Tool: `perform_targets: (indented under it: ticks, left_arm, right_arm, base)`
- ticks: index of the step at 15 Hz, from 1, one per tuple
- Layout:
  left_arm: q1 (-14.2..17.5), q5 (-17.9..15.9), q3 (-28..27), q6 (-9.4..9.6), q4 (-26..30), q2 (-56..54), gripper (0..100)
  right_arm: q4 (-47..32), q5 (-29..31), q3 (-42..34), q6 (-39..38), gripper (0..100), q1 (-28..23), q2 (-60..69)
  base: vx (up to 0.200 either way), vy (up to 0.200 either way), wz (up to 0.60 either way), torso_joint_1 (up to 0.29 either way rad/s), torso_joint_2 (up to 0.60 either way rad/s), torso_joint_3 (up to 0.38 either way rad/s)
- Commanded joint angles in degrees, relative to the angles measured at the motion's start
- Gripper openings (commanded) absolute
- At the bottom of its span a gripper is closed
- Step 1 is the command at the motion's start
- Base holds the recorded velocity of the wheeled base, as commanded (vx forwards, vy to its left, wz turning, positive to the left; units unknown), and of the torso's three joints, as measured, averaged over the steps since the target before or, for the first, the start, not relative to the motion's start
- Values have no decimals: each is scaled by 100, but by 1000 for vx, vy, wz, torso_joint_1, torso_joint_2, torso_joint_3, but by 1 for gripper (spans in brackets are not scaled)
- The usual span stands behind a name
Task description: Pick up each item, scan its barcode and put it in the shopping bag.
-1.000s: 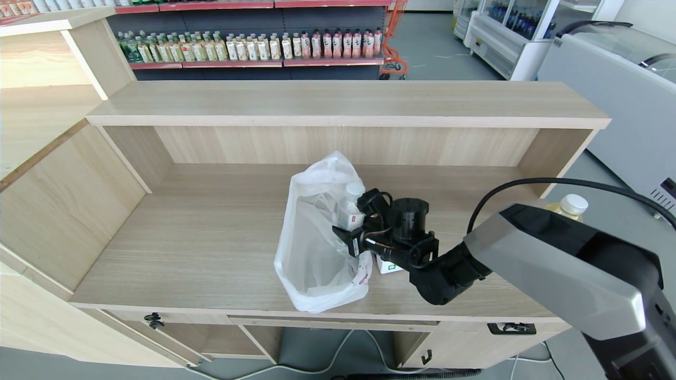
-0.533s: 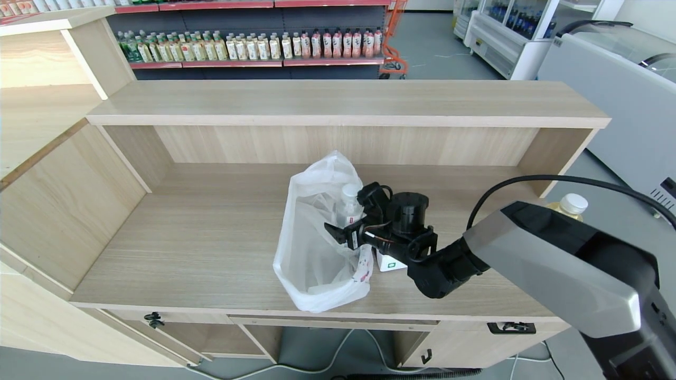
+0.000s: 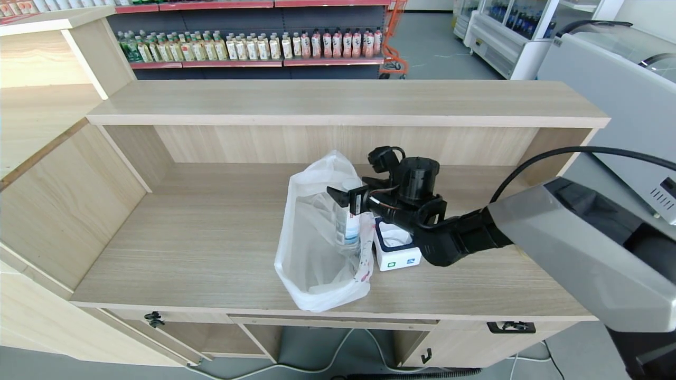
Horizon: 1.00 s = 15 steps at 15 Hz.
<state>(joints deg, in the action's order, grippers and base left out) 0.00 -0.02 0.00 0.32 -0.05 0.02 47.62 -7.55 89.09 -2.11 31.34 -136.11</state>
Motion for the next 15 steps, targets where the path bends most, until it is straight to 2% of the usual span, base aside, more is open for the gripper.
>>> perform_targets:
  ticks: [1,4,9,12,14,15]
  left_arm:
    - [0,2,0,-23,5,-2,100]
    - [0,2,0,-32,5,-2,100]
    - [0,2,0,-32,5,-2,100]
    - [0,2,0,-32,5,-2,100]
    - [0,2,0,-32,5,-2,100]
    - [0,2,0,-32,5,6,100]
  right_arm:
    - [-112,-1,179,-18,100,-102,313]
    - [-218,-1,135,-149,100,-357,647]
    - [-174,8,-471,-369,100,-410,1227]
    - [-165,25,-744,-334,100,-647,1579]
    - [-183,218,-1298,-325,100,-867,2044]
    - [-165,227,-1816,-316,100,-1025,2334]
  base:
    - [0,0,0,0,0,0]
    - [0,0,0,0,0,0]
    - [0,0,0,0,0,0]
    - [0,0,0,0,0,0]
    - [0,0,0,0,0,0]
    - [0,0,0,0,0,0]
